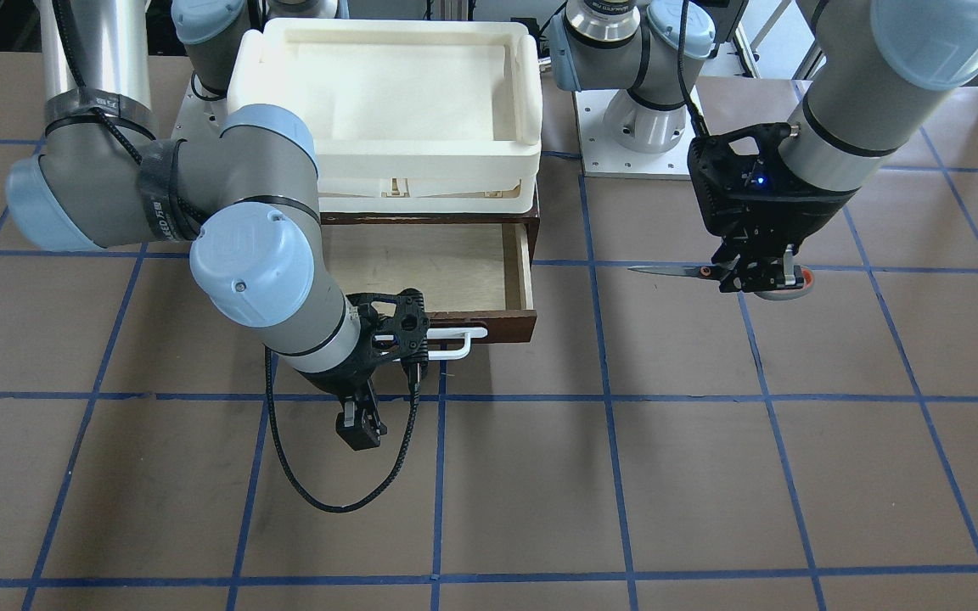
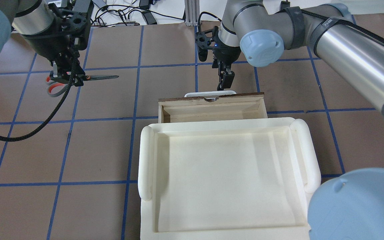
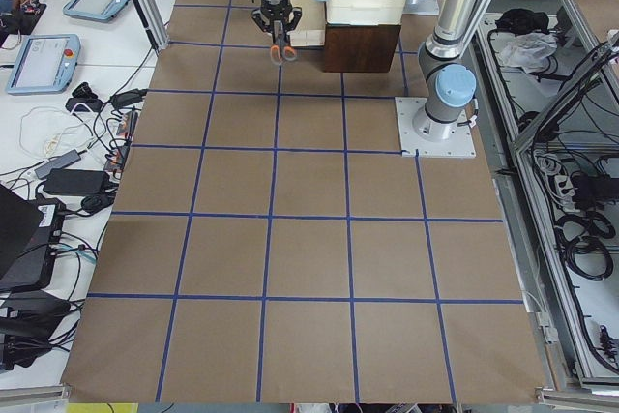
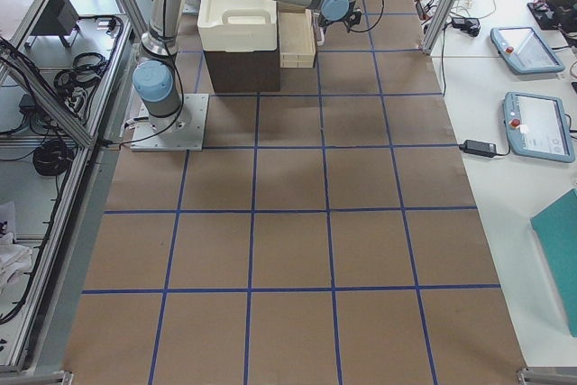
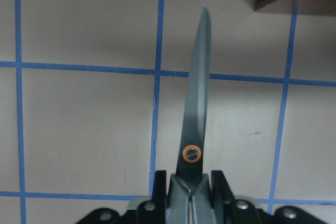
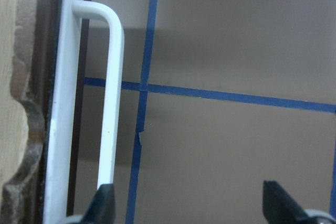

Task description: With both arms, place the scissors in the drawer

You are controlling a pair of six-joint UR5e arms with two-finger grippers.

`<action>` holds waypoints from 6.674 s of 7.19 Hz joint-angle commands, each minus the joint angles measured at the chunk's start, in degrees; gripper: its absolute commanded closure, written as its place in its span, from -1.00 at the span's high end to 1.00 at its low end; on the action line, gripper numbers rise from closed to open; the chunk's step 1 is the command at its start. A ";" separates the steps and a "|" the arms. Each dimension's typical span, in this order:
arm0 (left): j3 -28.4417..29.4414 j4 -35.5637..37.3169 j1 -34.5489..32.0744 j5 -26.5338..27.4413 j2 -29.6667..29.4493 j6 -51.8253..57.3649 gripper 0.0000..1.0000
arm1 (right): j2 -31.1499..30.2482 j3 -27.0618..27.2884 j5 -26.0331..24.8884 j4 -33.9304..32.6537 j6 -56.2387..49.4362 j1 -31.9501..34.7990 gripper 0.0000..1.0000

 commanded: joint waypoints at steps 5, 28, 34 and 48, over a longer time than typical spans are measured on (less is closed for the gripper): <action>0.00 0.00 -0.21 -0.29 -0.22 -1.22 -1.00 | -0.22 0.34 2.55 3.58 -0.18 -0.03 1.00; 9.13 -0.35 -20.92 -2.57 -9.26 -23.42 -1.00 | -15.86 -2.65 0.35 14.21 1.54 -18.31 1.00; 10.90 1.84 -31.83 -2.66 -15.33 -34.71 -1.00 | -16.12 -1.87 5.45 13.42 35.40 -19.71 1.00; 9.14 5.10 -35.81 -2.66 -18.32 -36.03 0.79 | -19.55 4.28 -7.90 14.39 73.20 -15.85 1.00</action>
